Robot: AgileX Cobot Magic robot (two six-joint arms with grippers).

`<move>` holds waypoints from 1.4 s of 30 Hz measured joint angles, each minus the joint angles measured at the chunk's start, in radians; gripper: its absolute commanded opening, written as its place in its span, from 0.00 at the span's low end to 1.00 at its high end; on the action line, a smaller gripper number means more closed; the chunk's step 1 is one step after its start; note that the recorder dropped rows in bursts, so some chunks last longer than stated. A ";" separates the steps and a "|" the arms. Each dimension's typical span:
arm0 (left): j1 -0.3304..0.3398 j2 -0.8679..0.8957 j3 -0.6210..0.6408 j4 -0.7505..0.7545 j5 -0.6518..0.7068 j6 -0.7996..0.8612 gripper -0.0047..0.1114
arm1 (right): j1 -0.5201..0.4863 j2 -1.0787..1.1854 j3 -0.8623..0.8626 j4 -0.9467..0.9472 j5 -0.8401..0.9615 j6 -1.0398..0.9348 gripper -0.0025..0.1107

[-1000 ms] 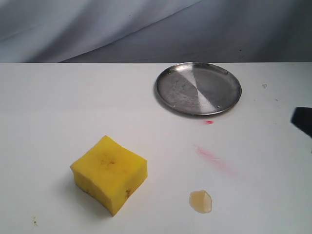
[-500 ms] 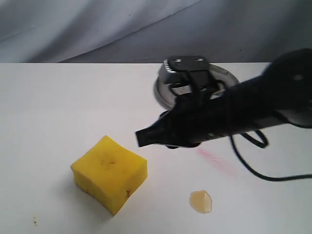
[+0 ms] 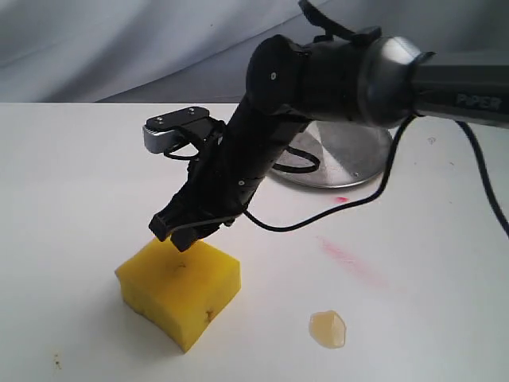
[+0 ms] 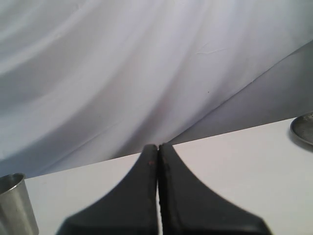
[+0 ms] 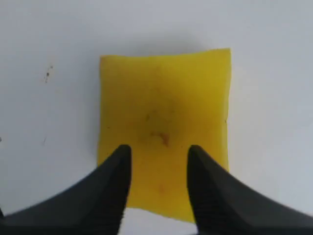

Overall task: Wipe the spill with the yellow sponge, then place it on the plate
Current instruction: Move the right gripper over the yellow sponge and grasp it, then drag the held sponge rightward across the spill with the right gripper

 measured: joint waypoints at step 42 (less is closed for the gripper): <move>0.000 0.000 0.000 0.000 0.000 0.000 0.04 | 0.127 -0.103 0.493 -0.644 -0.260 0.550 0.02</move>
